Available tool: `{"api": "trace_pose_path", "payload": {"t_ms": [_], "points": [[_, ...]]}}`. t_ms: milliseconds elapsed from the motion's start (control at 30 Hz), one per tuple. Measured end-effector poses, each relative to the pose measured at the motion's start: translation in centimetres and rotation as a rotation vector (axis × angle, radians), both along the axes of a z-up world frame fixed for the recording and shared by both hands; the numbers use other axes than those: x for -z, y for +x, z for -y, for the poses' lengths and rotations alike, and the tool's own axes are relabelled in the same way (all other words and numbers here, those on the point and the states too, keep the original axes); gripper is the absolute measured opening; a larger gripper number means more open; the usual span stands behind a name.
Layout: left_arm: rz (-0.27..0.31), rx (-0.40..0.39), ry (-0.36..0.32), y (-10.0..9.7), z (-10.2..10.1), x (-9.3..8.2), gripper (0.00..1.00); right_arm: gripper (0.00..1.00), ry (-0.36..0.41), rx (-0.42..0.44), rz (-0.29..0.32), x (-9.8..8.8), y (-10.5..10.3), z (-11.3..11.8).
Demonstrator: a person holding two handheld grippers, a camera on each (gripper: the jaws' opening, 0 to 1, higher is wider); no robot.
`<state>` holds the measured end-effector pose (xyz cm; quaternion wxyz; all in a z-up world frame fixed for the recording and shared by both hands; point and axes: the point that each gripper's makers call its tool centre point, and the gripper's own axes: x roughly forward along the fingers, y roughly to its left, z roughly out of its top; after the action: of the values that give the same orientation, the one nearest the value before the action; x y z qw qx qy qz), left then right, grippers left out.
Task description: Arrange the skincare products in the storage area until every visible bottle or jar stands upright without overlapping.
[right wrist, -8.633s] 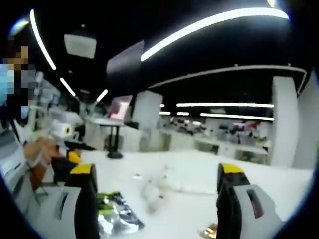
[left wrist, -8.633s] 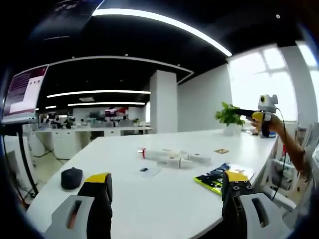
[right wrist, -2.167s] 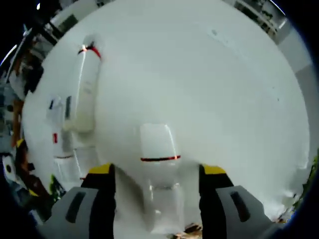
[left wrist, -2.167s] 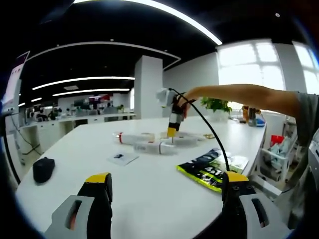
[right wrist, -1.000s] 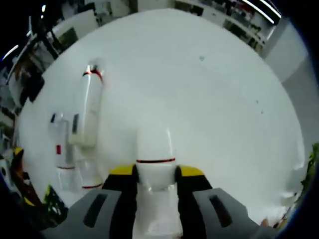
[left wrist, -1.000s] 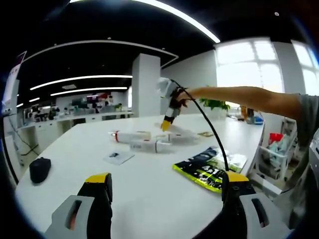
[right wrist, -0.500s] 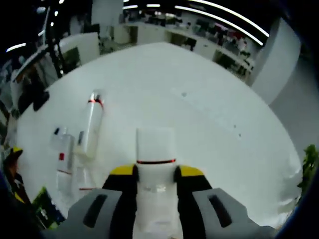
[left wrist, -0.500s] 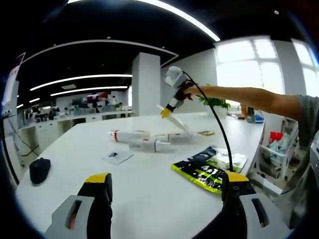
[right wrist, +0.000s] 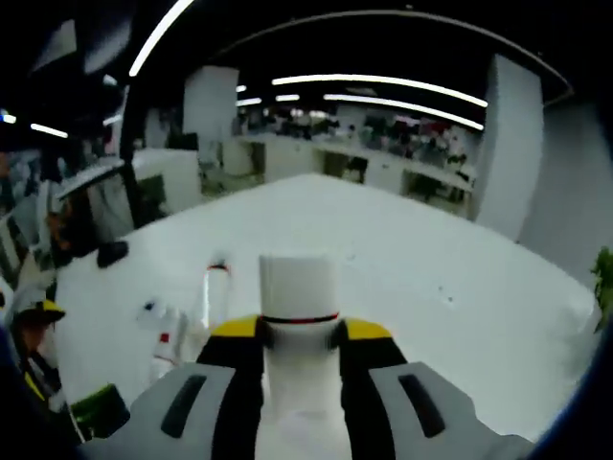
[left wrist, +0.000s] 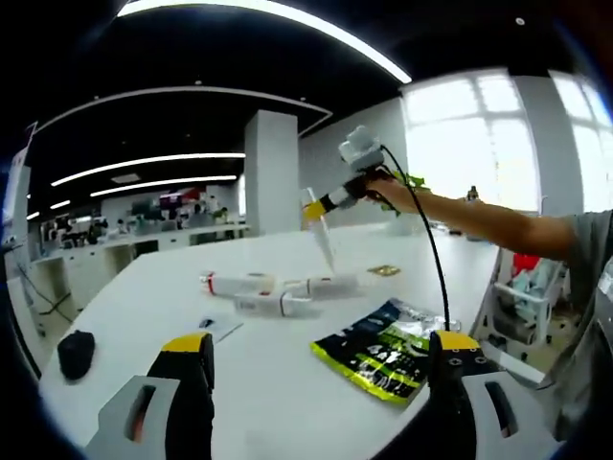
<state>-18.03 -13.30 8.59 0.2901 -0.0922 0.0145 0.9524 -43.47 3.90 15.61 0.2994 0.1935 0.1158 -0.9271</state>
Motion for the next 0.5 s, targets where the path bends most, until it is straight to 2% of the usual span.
{"api": "trace_pose_path", "payload": {"t_ms": [33,100,200,300,400,500], "points": [[-0.006,0.002,0.0,-0.3,-0.3,-0.4,0.95,0.28,-0.036,-0.001,-0.017,-0.6,0.4,0.0],[-0.018,0.013,-0.004,-0.9,-0.9,-1.3,0.95,0.28,-0.049,-0.011,-0.024,-0.9,1.0,0.0],[-0.05,0.057,-0.01,-3.2,-3.1,-3.5,0.97,0.28,-0.065,-0.02,-0.043,-1.7,1.8,0.3],[-0.066,0.083,-0.013,-5.1,-4.7,-4.7,1.0,0.28,-0.103,-0.033,-0.103,-3.4,2.7,0.9],[-0.082,0.106,-0.037,-8.0,-6.9,-5.8,0.99,0.28,-0.157,-0.045,-0.152,-5.7,3.1,1.4],[-0.173,0.085,-0.088,-11.9,-9.1,-7.2,0.99,0.28,-0.209,-0.058,-0.199,-7.6,4.0,2.1]]}}
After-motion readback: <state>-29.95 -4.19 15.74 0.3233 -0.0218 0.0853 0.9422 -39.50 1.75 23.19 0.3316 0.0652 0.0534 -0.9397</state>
